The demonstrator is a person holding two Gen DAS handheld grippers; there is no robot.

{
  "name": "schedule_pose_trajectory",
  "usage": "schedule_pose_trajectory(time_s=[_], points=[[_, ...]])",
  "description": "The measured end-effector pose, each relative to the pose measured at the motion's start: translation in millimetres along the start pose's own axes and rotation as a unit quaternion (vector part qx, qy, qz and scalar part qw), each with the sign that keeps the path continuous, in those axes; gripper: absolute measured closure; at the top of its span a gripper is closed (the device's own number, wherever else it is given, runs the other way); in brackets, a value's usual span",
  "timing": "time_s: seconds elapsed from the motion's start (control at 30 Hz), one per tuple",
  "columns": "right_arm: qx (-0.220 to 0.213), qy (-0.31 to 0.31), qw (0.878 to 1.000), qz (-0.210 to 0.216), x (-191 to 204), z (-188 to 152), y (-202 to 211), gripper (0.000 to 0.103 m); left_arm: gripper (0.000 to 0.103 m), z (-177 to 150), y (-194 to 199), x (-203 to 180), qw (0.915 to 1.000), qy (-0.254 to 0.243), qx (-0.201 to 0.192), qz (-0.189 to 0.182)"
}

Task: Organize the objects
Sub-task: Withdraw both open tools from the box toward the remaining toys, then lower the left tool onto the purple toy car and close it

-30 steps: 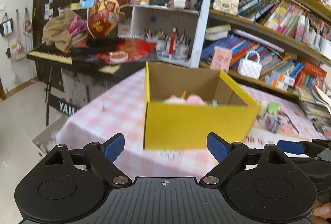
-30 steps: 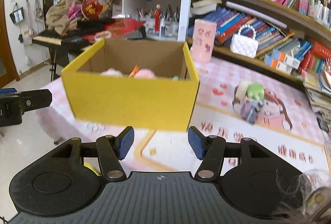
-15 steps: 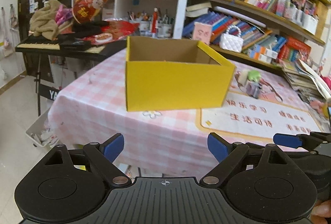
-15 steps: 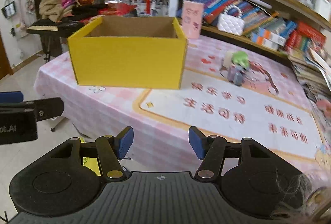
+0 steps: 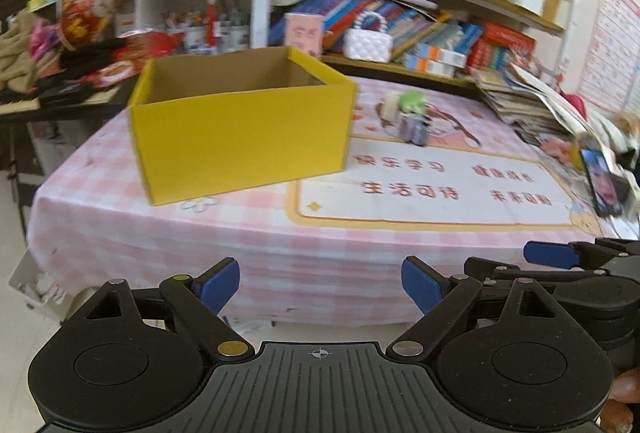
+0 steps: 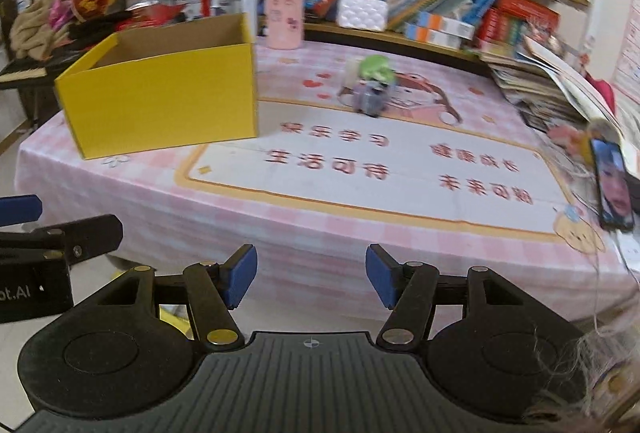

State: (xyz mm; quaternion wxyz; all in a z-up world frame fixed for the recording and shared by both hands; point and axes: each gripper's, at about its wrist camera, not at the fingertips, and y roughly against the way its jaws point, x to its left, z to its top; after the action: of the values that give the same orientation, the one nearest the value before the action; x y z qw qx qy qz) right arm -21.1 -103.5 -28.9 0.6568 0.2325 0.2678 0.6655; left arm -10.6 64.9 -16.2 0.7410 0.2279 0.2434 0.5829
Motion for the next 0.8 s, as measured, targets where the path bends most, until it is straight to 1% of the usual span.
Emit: schedule_pose_trajectory(time_s=[0.2, 0.43, 0.53, 0.67, 0.8], points=[[0.006, -0.027, 0.999, -0.027, -26, -1, -3, 0.043, 0.012, 9, -18, -26, 0.9991, -0.031, 0.009, -0.028], [0.018, -0.045, 0.997, -0.052, -65, 5, -16, 0.043, 0.012, 27, -47, -57, 0.9975, -0.046, 0.019, -0.05], [0.021, -0.05, 0.997, -0.056, -82, 13, -25, 0.042, 0.012, 36, -58, -68, 0.9972, -0.055, 0.02, -0.046], [0.023, -0.051, 0.997, -0.053, -100, 26, -41, 0.042, 0.012, 48, -74, -77, 0.9975, -0.05, 0.02, -0.045], [0.02, -0.047, 0.998, -0.044, -112, 39, -55, 0.042, 0.007, 59, -87, -86, 0.9981, -0.038, 0.021, -0.044]])
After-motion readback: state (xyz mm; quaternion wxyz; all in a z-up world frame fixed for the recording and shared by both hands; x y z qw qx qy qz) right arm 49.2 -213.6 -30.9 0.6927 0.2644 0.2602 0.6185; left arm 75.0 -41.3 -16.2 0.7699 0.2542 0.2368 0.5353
